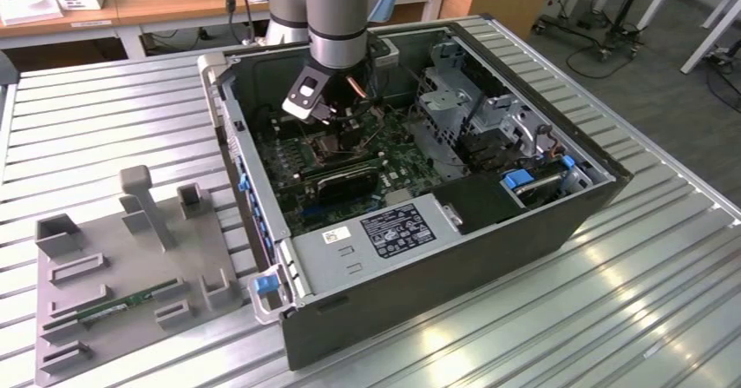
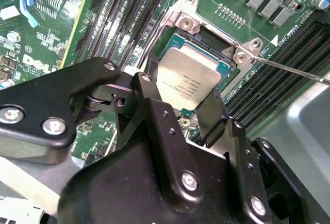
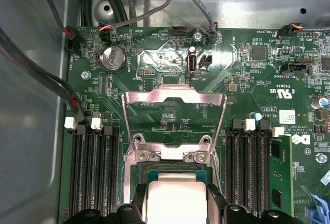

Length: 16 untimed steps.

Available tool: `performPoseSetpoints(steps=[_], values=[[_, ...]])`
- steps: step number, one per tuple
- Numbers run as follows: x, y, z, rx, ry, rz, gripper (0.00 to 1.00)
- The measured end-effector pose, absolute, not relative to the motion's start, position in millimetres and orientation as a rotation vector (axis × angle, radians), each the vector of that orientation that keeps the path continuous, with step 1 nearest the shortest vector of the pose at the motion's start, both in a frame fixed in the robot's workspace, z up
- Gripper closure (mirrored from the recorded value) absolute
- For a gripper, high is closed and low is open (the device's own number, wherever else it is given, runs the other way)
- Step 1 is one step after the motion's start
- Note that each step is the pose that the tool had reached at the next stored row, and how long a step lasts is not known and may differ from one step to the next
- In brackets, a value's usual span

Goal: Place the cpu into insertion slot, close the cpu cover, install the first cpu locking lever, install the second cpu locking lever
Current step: 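Place the cpu into insertion slot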

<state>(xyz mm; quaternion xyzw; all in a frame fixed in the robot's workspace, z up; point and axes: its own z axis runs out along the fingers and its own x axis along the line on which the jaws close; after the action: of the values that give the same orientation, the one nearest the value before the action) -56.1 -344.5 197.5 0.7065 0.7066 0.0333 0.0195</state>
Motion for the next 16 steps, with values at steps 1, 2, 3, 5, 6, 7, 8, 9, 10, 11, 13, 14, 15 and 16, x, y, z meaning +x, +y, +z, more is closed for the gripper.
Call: performPoseSetpoints(steps=[1, 2, 3, 5, 6, 7, 8, 9, 10, 11, 13, 14, 15, 16], values=[[-56.1, -344.5, 197.5, 2.192, 2.193, 0.103, 0.46], [-56.1, -344.3, 197.4, 2.193, 2.193, 0.104, 0.46], [-56.1, -344.0, 197.2, 2.193, 2.192, 0.104, 0.46], [-56.0, -343.9, 197.1, 2.193, 2.193, 0.104, 0.46], [-56.1, -343.9, 197.1, 2.193, 2.193, 0.103, 0.46], [-56.1, -343.8, 197.0, 2.193, 2.193, 0.103, 0.46], [-56.1, -343.8, 196.9, 2.193, 2.193, 0.103, 0.46], [-56.1, -343.8, 196.6, 2.193, 2.193, 0.104, 0.46], [-56.1, -343.7, 196.2, 2.193, 2.193, 0.105, 0.46], [-56.1, -343.7, 195.9, 2.194, 2.193, 0.105, 0.46], [-56.1, -343.6, 195.3, 2.194, 2.194, 0.106, 0.46], [-56.1, -343.6, 195.3, 2.194, 2.194, 0.106, 0.46], [-56.1, -343.6, 195.3, 2.194, 2.194, 0.106, 0.46], [-56.1, -343.6, 195.3, 2.194, 2.194, 0.106, 0.46]])
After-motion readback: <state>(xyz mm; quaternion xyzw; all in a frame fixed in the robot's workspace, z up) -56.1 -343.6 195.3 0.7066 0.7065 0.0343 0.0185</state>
